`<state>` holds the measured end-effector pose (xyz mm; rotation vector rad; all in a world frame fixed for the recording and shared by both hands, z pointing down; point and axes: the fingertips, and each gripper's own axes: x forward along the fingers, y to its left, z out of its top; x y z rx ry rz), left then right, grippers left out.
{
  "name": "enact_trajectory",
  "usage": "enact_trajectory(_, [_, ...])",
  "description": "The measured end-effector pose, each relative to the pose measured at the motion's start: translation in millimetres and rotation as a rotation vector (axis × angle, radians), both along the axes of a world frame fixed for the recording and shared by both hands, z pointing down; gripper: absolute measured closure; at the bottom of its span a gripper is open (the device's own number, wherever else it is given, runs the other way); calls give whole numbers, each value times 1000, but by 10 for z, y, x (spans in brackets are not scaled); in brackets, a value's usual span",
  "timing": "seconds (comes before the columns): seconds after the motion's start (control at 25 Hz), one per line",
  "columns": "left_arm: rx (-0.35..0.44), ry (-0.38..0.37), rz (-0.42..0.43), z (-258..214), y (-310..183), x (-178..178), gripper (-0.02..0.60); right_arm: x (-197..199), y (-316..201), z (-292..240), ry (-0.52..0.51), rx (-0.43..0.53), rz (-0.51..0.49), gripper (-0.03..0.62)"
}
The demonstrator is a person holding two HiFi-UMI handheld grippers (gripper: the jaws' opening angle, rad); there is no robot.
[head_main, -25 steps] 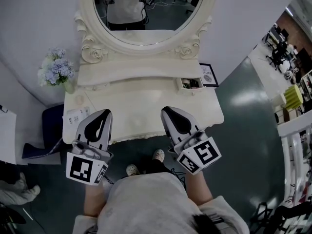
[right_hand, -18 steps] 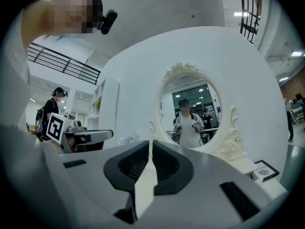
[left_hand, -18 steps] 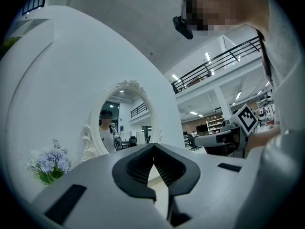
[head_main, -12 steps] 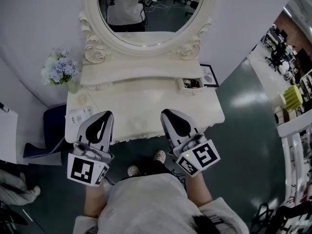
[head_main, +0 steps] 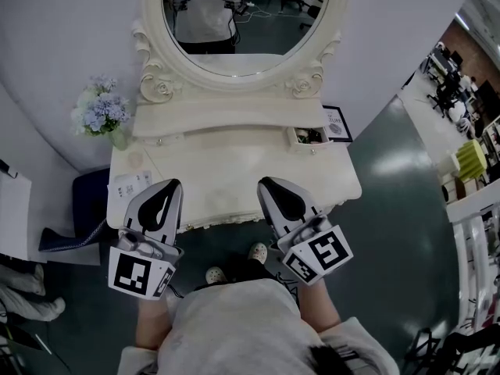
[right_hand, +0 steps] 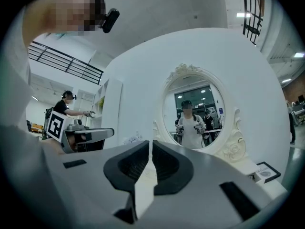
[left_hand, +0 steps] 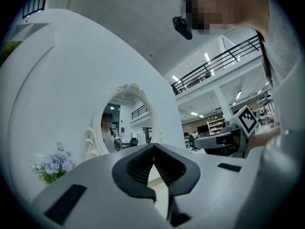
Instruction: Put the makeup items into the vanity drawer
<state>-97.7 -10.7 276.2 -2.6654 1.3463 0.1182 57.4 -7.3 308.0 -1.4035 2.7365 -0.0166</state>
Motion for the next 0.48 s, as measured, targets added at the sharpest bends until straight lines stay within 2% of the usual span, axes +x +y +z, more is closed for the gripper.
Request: enact_trajectory(0.48, [7,6,11,-18,33,17,567,-10,46,-53,-15,12,0,559])
